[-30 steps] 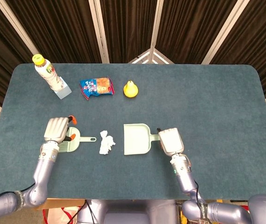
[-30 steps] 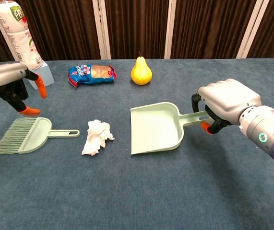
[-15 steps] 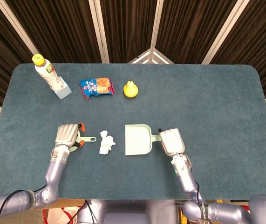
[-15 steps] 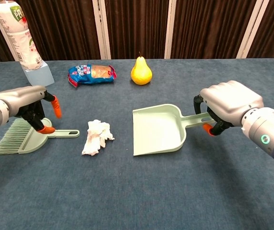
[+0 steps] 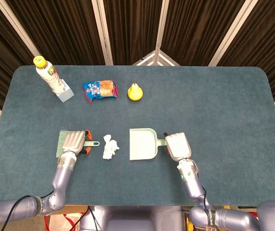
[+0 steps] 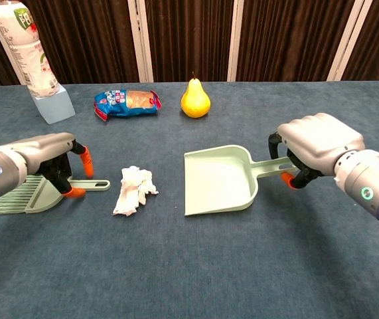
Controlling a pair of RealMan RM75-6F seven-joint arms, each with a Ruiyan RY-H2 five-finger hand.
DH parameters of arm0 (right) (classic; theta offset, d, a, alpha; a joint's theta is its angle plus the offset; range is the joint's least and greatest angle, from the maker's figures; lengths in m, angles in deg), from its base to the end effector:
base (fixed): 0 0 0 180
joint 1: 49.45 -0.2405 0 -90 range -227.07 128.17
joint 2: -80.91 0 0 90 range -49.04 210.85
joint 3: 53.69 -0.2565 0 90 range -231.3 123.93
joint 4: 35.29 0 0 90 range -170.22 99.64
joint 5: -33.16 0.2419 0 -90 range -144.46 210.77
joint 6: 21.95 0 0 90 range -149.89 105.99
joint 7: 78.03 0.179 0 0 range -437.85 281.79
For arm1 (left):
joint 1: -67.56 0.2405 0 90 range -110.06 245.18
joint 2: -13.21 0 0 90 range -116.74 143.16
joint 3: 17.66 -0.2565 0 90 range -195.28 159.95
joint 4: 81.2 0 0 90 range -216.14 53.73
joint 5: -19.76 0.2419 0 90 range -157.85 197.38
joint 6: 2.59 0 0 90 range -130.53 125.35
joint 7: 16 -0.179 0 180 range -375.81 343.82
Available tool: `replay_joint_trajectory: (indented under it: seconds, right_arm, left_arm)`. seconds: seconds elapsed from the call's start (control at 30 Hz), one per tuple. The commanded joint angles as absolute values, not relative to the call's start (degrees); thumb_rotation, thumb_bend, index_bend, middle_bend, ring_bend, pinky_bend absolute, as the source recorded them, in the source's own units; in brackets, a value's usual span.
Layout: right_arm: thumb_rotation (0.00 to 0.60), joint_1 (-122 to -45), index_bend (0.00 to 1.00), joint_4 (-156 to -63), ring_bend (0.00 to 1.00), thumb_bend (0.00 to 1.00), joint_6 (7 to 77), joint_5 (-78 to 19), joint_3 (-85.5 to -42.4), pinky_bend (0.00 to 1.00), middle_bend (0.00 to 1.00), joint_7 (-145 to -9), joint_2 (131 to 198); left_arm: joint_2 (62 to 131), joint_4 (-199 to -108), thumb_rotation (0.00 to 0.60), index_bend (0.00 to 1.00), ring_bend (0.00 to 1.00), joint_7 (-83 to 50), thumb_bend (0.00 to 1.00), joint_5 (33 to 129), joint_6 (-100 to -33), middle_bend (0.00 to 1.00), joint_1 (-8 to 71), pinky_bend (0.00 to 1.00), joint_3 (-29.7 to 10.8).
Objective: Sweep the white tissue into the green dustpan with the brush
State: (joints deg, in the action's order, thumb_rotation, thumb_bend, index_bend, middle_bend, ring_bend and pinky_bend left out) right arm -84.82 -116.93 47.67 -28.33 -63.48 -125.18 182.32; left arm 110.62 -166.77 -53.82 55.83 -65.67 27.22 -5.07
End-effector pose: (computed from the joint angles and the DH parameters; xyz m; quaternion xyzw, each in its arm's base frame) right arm -0.1492 -0.3444 -0.0896 0.7296 -0.2877 0.2998 0.5431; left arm -0.1786 0.3613 -0.0940 -0.6575 -0.5010 -0.2615 0.4983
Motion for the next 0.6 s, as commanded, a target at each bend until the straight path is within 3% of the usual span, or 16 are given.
replay_joint_trajectory:
  seconds: [0.03, 0.23, 0.4, 0.6]
  right_arm:
    - [0.600, -84.79, 0.54, -117.13, 0.87, 0.48, 47.63, -28.20, -63.53, 0.85, 0.84, -125.21, 182.05]
    - [0.600, -84.72, 0.54, -116.63, 0.86, 0.48, 47.54, -28.18, -63.26, 0.85, 0.84, -125.03, 182.34]
    - [0.600, -84.83, 0.54, -116.32, 0.86, 0.48, 47.54, -28.21, -63.20, 0.85, 0.84, -125.20, 182.78]
    - [0.600, -84.89, 0.54, -116.70, 0.86, 0.48, 47.74, -28.36, -63.09, 0.85, 0.84, -125.82, 182.58]
  left_arm:
    - [111.20, -166.10, 0.600, 0.44, 0.98, -53.98, 0.41, 55.47, -65.65, 1.00, 26.92, 1.00, -5.19]
    - [111.89, -164.80, 0.600, 0.46, 0.98, -54.15, 0.43, 54.17, -65.32, 1.00, 26.62, 1.00, -5.19]
    - [111.88, -164.81, 0.600, 0.62, 1.00, -53.84, 0.56, 53.22, -65.24, 1.00, 26.61, 1.00, -4.93]
    - [111.48, -166.13, 0.600, 0.74, 1.00, -49.87, 0.62, 56.30, -65.96, 1.00, 27.24, 1.00, -3.79]
